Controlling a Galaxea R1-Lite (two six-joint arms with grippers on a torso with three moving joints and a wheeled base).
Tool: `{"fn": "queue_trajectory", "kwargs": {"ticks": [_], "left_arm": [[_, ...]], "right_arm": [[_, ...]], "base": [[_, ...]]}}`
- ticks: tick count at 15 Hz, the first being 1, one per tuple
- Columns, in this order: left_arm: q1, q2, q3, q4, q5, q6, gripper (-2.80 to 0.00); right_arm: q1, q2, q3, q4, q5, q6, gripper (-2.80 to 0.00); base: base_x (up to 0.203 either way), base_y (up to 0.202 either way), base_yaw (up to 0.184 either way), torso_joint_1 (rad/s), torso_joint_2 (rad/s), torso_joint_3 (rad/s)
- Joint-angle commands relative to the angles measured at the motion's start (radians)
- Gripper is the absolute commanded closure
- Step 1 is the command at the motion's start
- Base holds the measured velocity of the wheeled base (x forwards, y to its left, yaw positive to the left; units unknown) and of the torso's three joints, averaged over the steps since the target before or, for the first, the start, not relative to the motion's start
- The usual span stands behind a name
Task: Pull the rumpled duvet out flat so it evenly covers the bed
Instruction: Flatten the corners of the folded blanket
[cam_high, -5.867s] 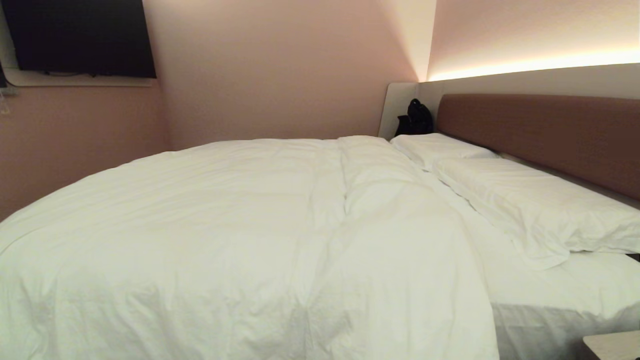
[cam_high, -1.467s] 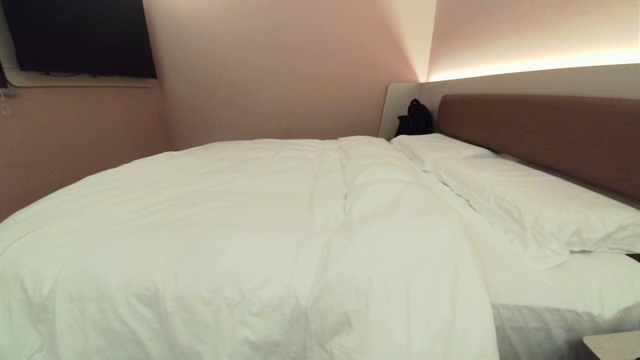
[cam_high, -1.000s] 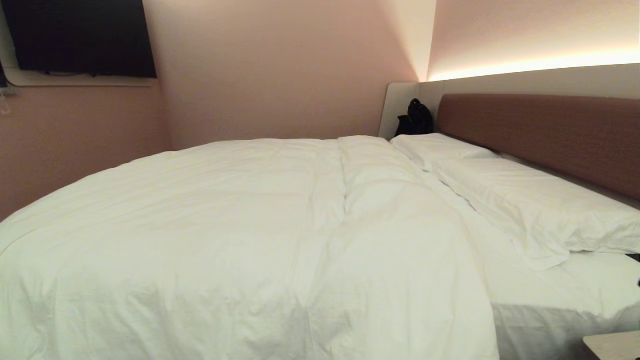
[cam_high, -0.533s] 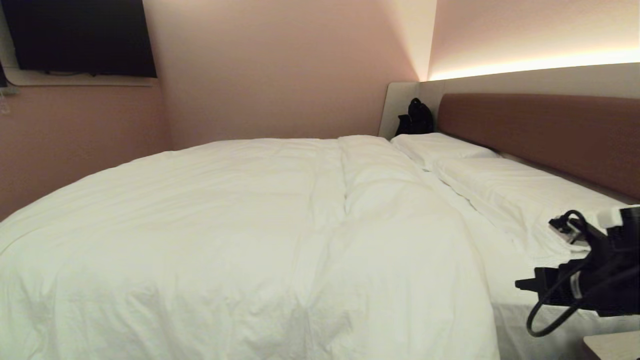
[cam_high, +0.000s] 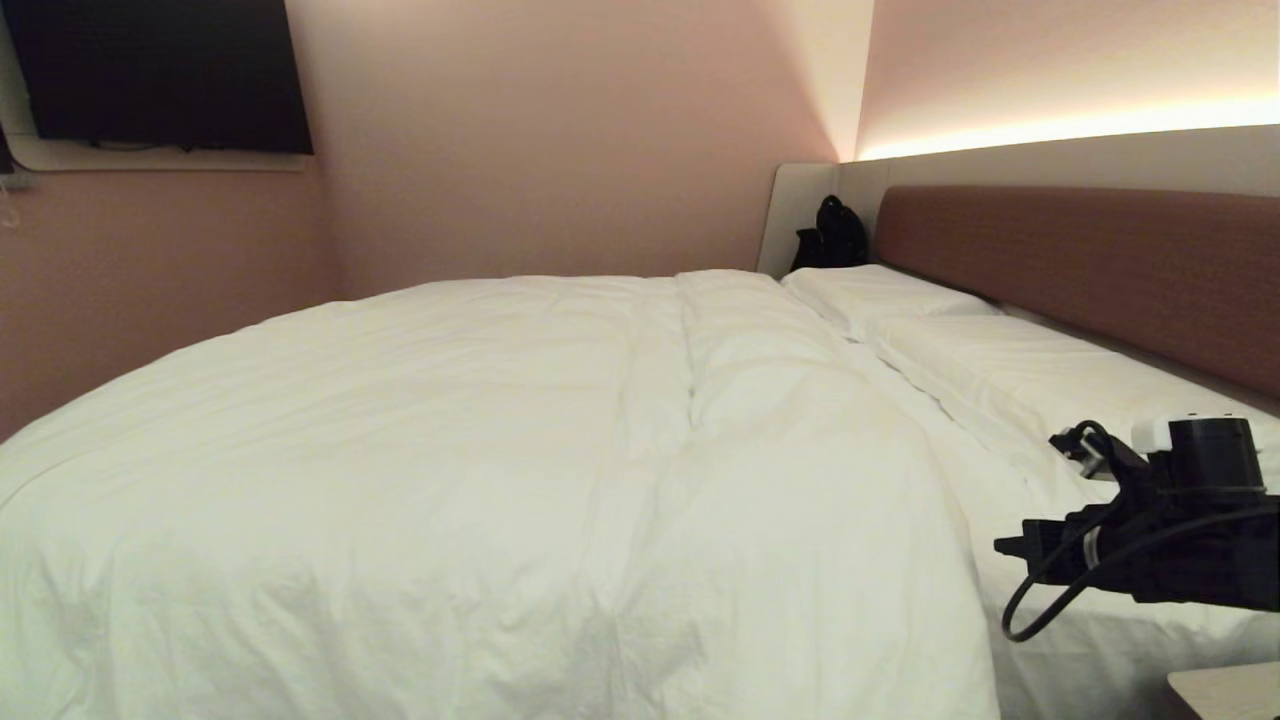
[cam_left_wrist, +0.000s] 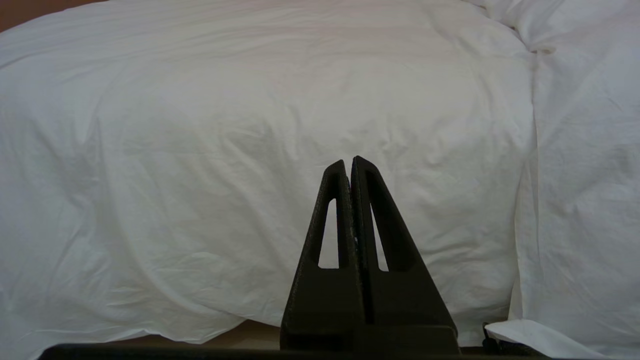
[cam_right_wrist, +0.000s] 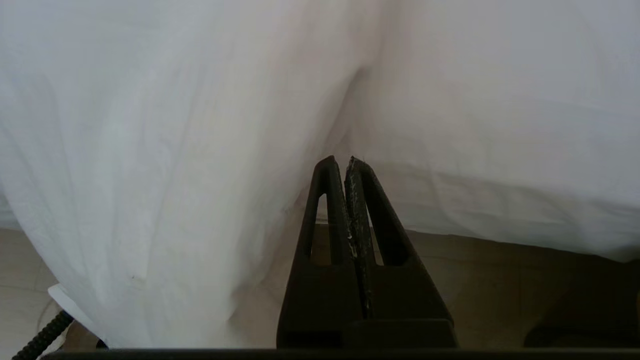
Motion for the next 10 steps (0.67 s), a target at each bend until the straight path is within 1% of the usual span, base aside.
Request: {"fn": "queue_trajectory", "kwargs": {"ticks": [1,5,6,10], "left_arm": [[0.000,0.000,0.001,0.000,0.000,0.000,0.00],[0.000,0.000,0.000,0.000,0.000,0.000,0.00],[0.000,0.000,0.000,0.000,0.000,0.000,0.00],[0.000,0.000,0.000,0.000,0.000,0.000,0.00]], "right_arm": [[0.002,0.000,0.024,-0.025,0.001,0.002,-2.80],[0.014,-0.082,0.086,-0.021,-0.004,0.013,-2.80],[0.025,-0.108,0.115,-0.020,-0.006,0.014,-2.80],[0.066,-0.127,0.143,-0.019,-0.007,0.039,-2.80]], "base": [[0.000,0.000,0.000,0.000,0.00,0.000],[0.000,0.000,0.000,0.000,0.00,0.000],[0.000,0.000,0.000,0.000,0.00,0.000],[0.000,0.000,0.000,0.000,0.00,0.000]]}}
